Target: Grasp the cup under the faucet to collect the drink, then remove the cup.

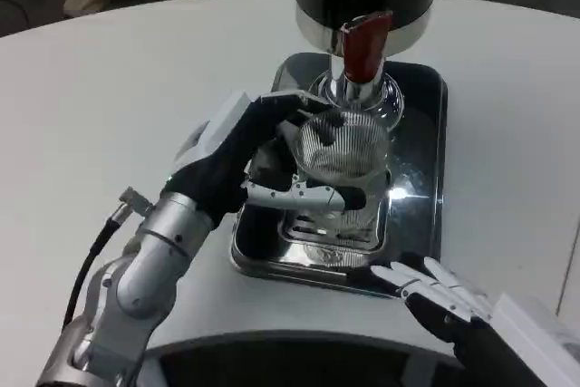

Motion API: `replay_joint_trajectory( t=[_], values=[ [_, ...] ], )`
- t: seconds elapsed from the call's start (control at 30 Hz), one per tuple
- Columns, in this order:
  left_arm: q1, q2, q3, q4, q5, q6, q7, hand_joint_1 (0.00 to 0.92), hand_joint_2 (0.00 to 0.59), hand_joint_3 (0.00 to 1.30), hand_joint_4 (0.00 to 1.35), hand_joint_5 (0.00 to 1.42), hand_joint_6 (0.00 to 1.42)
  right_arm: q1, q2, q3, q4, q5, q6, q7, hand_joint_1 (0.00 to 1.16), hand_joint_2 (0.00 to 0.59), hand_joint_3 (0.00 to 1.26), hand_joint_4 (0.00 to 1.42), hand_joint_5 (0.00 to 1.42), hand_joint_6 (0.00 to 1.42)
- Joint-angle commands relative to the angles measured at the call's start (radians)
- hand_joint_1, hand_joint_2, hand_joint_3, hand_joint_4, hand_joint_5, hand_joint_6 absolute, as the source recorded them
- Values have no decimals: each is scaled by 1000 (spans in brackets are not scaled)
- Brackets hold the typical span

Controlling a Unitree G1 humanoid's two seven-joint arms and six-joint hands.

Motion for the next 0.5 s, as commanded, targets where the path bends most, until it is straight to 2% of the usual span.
replay_joint_trajectory(
  t=[0.03, 0.3, 0.5],
  values=[
    [-19, -5, -10, 22, 0, 0, 15, 725, 1, 759, 843, 987, 917, 16, 7, -10, -7, 8, -1, -7, 553, 493, 175, 105, 15, 0],
    [-29, -7, -22, 48, 8, 0, 35, 722, 2, 759, 843, 991, 917, 29, 8, -20, -12, 14, -4, -8, 553, 493, 175, 105, 15, 0],
    [-29, 7, -21, 54, 15, -4, 48, 722, 2, 760, 843, 992, 917, 36, 10, -18, -12, 17, -7, -8, 553, 493, 175, 105, 15, 0]
  ],
)
